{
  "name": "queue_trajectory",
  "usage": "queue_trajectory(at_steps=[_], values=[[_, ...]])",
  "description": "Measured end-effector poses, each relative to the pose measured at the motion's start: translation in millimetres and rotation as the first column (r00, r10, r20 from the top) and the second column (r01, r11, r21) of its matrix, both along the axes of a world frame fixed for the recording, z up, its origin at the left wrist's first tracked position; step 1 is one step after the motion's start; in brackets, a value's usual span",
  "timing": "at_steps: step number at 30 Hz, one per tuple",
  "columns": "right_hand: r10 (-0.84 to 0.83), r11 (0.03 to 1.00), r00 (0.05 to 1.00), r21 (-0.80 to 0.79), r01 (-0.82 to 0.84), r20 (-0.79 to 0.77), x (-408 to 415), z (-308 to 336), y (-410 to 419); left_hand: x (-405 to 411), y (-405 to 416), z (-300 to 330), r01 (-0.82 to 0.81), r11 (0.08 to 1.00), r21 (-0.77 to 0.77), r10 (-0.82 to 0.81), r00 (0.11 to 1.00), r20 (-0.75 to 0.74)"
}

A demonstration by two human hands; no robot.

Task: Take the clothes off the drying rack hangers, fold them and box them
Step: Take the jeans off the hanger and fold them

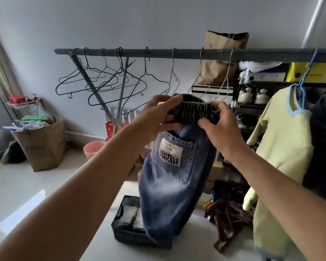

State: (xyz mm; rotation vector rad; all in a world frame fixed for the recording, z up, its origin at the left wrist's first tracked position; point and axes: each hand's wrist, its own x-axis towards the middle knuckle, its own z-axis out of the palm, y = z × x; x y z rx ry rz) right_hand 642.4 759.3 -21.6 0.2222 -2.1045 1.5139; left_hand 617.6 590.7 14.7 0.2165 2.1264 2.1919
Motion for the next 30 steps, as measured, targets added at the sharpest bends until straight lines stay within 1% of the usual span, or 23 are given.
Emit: queue_trajectory(at_steps=[1, 2, 3, 4, 6, 7, 8, 10, 12, 14, 16, 17, 18, 21, 22, 23, 24, 25, 27, 28, 29, 30], values=[[0.017, 0.998, 1.000, -0.064, -0.016, 0.009, -2, 6, 4, 1, -10, -5, -0.059, 0.983, -0.176, 0.033, 0.989, -0.146], [0.039, 0.992, 0.999, -0.117, -0.037, 0.017, -2, 14, 7, 1, -18, -10, -0.121, 0.942, -0.314, 0.039, 0.966, -0.256], [0.071, 0.986, 0.997, -0.154, -0.067, 0.019, -3, 22, 9, 3, -24, -14, -0.125, 0.910, -0.396, 0.001, 0.954, -0.299], [0.117, 0.976, 0.993, -0.187, -0.112, 0.015, -2, 29, 10, 6, -28, -18, -0.063, 0.900, -0.432, -0.072, 0.954, -0.290], [0.215, 0.951, 0.977, -0.229, -0.210, -0.003, -2, 41, 12, 6, -30, -23, 0.087, 0.899, -0.428, -0.198, 0.955, -0.222], [0.243, 0.945, 0.970, -0.225, -0.239, -0.010, -1, 46, 13, 6, -28, -23, 0.121, 0.914, -0.388, -0.211, 0.957, -0.201], [0.259, 0.942, 0.966, -0.219, -0.255, -0.012, 0, 49, 14, 8, -25, -23, 0.131, 0.939, -0.317, -0.198, 0.961, -0.191], [0.309, 0.919, 0.951, -0.254, -0.302, -0.010, 1, 51, 22, 15, -15, -20, 0.130, 0.979, -0.158, -0.155, 0.975, -0.160], [0.403, 0.884, 0.915, -0.276, -0.377, 0.041, 5, 44, 36, 18, -7, -19, 0.133, 0.990, -0.052, -0.139, 0.983, -0.120], [0.514, 0.847, 0.835, -0.274, -0.457, 0.196, 16, 25, 48, 20, -2, -19, 0.151, 0.988, 0.022, -0.149, 0.985, -0.081], [0.616, 0.786, 0.710, -0.321, -0.528, 0.341, 29, -4, 55, 22, 1, -17, 0.151, 0.987, 0.053, -0.149, 0.987, -0.053], [0.645, 0.763, 0.667, -0.348, -0.544, 0.372, 35, -18, 55, 22, 1, -17, 0.139, 0.988, 0.061, -0.138, 0.990, -0.033], [0.659, 0.751, 0.647, -0.383, -0.537, 0.384, 41, -27, 50, 21, 0, -17, 0.116, 0.992, 0.054, -0.116, 0.993, -0.010], [0.660, 0.731, 0.663, -0.509, -0.456, 0.354, 46, -35, 36, 19, -12, -19, 0.042, 0.999, 0.018, -0.044, 0.997, 0.066], [0.663, 0.715, 0.668, -0.550, -0.431, 0.338, 46, -31, 30, 18, -21, -21, 0.033, 0.999, 0.034, -0.037, 0.995, 0.097], [0.663, 0.703, 0.679, -0.576, -0.418, 0.316, 45, -26, 25, 18, -30, -24, 0.043, 0.995, 0.087, -0.054, 0.991, 0.124], [0.654, 0.702, 0.694, -0.583, -0.408, 0.302, 43, -21, 20, 20, -41, -29, 0.089, 0.981, 0.171, -0.112, 0.985, 0.131], [0.645, 0.707, 0.706, -0.577, -0.408, 0.291, 41, -16, 15, 21, -54, -38, 0.164, 0.949, 0.270, -0.201, 0.973, 0.114], [0.644, 0.702, 0.715, -0.580, -0.413, 0.270, 37, -4, 2, 27, -73, -61, 0.305, 0.827, 0.473, -0.380, 0.922, 0.070], [0.649, 0.697, 0.708, -0.592, -0.405, 0.279, 33, 0, -3, 33, -79, -70, 0.323, 0.778, 0.539, -0.421, 0.905, 0.066], [0.649, 0.695, 0.698, -0.607, -0.384, 0.302, 29, 3, -10, 37, -84, -79, 0.296, 0.770, 0.565, -0.407, 0.910, 0.079], [0.648, 0.698, 0.686, -0.619, -0.361, 0.330, 24, 6, -17, 39, -89, -83, 0.263, 0.787, 0.558, -0.375, 0.922, 0.095]])
